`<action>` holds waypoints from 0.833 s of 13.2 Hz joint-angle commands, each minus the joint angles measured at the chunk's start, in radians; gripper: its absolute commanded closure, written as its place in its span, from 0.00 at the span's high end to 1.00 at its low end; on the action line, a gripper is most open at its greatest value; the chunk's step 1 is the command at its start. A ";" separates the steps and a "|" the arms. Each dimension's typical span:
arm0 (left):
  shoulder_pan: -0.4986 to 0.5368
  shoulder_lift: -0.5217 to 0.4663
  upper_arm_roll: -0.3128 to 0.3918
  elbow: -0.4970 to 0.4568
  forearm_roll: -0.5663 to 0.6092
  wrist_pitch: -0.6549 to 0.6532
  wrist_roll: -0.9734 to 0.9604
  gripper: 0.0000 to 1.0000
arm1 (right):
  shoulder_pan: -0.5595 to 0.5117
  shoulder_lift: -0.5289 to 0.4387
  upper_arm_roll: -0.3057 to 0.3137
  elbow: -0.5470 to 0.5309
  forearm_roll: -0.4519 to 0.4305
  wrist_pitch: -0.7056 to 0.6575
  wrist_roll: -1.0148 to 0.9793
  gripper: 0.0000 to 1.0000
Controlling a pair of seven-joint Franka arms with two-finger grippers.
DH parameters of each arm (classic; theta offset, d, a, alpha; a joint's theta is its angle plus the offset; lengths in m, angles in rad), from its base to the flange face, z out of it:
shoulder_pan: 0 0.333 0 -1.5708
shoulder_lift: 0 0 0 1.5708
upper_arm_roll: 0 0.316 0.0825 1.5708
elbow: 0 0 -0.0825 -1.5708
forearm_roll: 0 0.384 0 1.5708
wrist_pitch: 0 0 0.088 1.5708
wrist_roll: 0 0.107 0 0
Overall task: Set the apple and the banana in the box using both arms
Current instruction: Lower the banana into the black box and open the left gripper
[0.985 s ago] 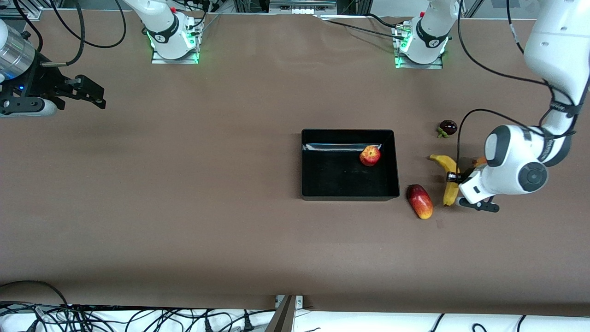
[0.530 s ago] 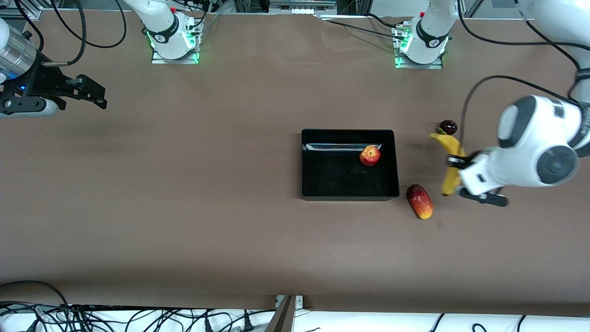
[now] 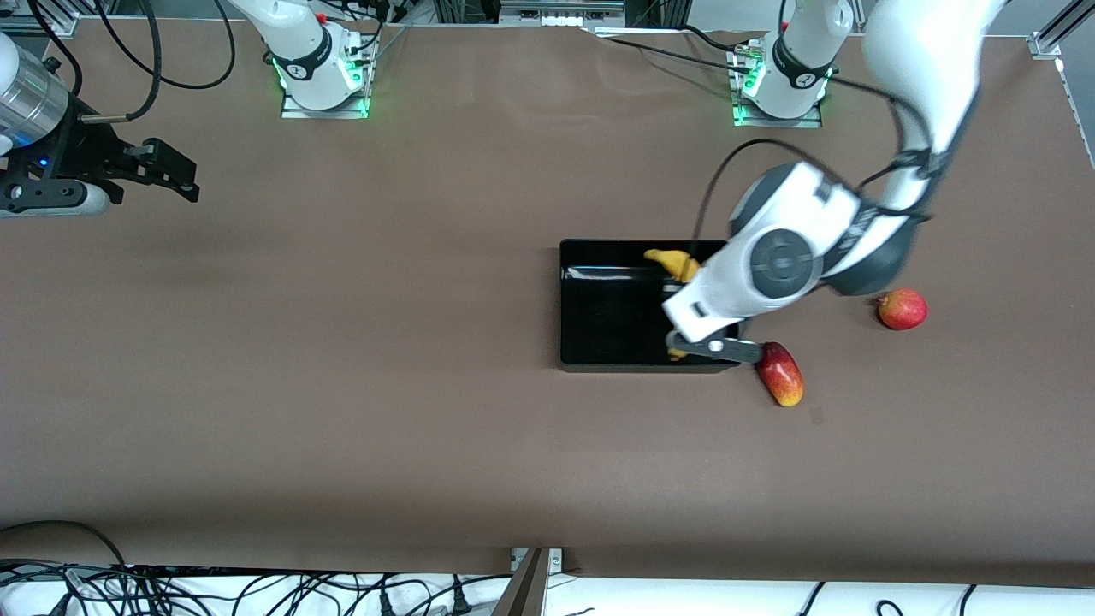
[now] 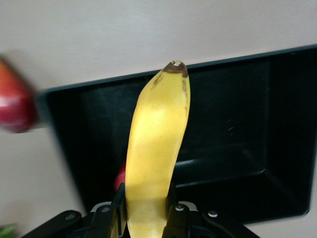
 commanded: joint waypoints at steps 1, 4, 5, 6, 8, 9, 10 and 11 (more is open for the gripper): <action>-0.043 0.060 0.006 0.031 0.010 0.050 -0.073 0.00 | -0.010 0.008 0.009 0.019 -0.005 -0.004 0.007 1.00; -0.063 0.123 0.006 0.029 0.018 0.066 -0.099 0.00 | -0.010 0.008 0.010 0.019 -0.005 -0.004 0.007 1.00; -0.078 0.127 0.008 0.023 0.016 0.080 -0.101 0.00 | -0.010 0.008 0.009 0.019 -0.005 -0.003 0.007 1.00; -0.089 0.136 0.008 0.019 0.018 0.084 -0.101 0.00 | -0.010 0.008 0.009 0.019 -0.003 -0.003 0.007 1.00; -0.106 0.147 0.011 0.014 0.021 0.087 -0.103 0.00 | -0.010 0.008 0.009 0.019 -0.005 -0.003 0.007 1.00; -0.106 0.162 0.011 0.011 0.022 0.107 -0.103 0.00 | -0.010 0.008 0.010 0.019 -0.005 -0.004 0.007 1.00; -0.105 0.179 0.011 0.011 0.022 0.138 -0.103 0.02 | -0.010 0.008 0.009 0.019 -0.003 -0.003 0.007 1.00; -0.105 0.193 0.012 0.011 0.024 0.165 -0.101 0.03 | -0.010 0.008 0.009 0.019 -0.003 -0.003 0.007 1.00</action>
